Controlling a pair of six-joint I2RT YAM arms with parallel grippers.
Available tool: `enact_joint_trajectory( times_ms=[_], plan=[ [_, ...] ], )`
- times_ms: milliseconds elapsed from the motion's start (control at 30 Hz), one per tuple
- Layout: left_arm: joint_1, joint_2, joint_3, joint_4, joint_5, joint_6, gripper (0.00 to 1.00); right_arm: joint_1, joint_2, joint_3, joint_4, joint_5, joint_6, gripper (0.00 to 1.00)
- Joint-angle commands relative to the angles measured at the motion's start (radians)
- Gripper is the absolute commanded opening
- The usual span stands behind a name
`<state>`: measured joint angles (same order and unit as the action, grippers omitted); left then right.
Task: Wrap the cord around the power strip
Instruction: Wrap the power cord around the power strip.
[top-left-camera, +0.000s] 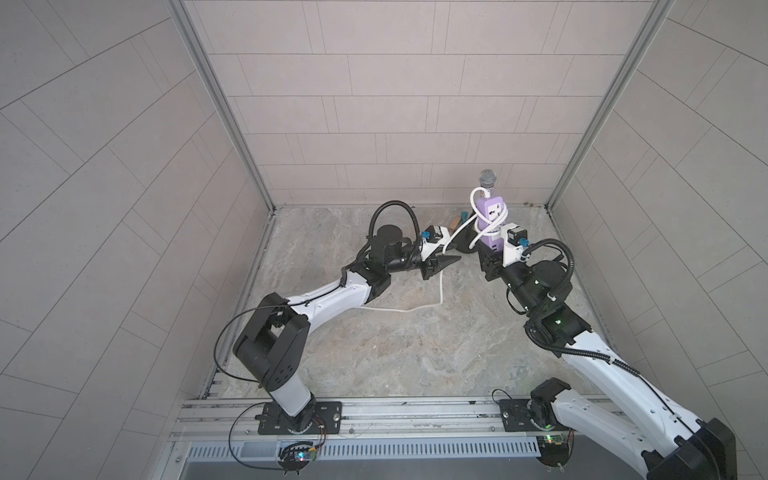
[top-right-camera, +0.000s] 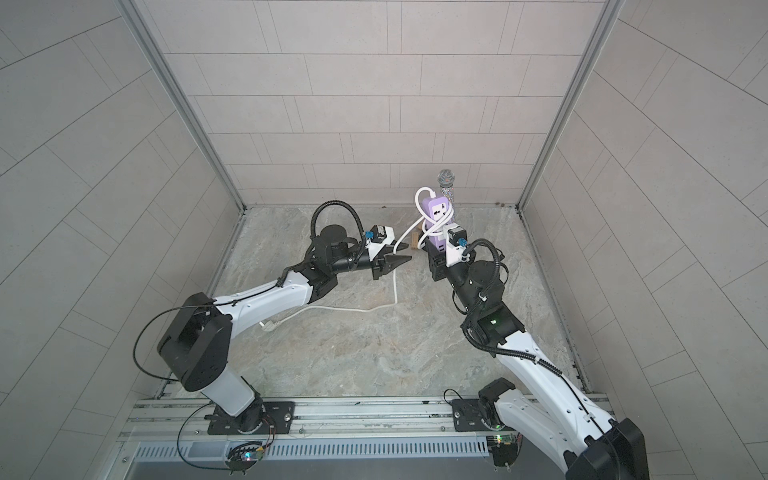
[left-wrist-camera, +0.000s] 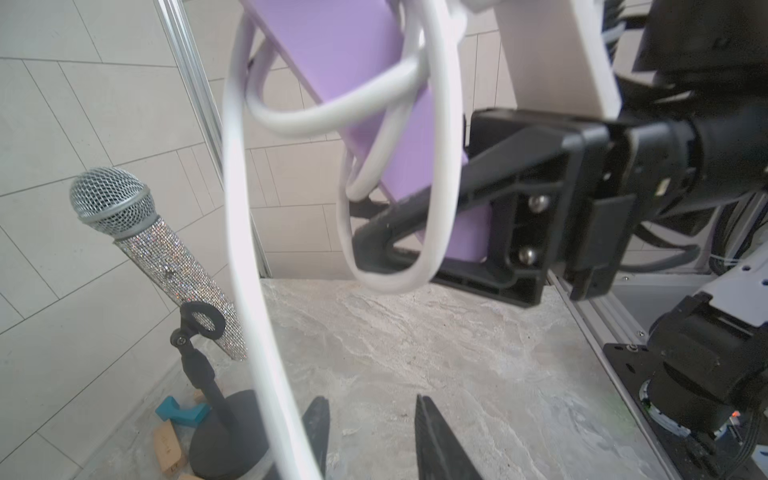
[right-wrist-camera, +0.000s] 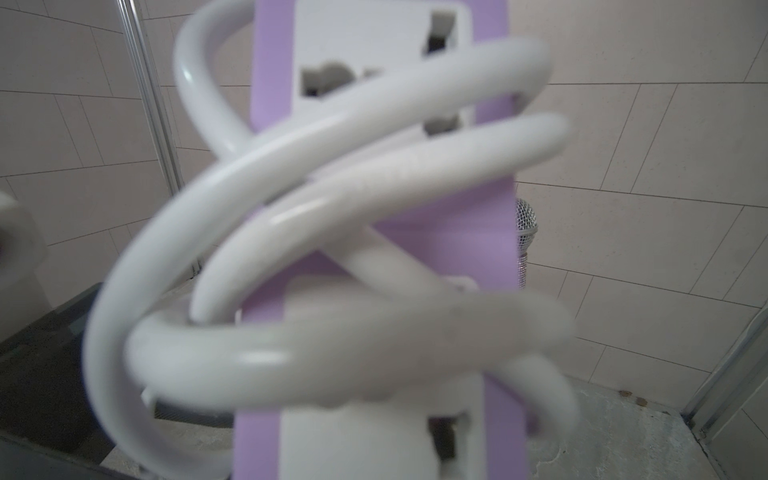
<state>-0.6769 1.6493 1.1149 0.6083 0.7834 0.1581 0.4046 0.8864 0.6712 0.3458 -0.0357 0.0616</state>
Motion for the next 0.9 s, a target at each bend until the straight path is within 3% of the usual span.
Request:
enact_joint_trajectory(
  times_ms=[0, 233, 633, 867],
  plan=[
    [-0.017, 0.015, 0.038, 0.096, 0.039, -0.045, 0.37, -0.003, -0.007, 0.018, 0.042, -0.008, 0.030, 0.00],
    [-0.046, 0.045, 0.063, 0.105, 0.084, -0.061, 0.36, -0.003, 0.012, 0.015, 0.037, -0.012, 0.035, 0.00],
    [-0.055, 0.059, 0.102, 0.082, -0.149, 0.002, 0.23, -0.003, 0.000, -0.002, 0.004, -0.037, 0.056, 0.00],
    [-0.058, 0.076, 0.107, 0.143, -0.069, -0.042, 0.19, -0.003, -0.005, -0.018, -0.008, -0.020, 0.066, 0.00]
  ],
)
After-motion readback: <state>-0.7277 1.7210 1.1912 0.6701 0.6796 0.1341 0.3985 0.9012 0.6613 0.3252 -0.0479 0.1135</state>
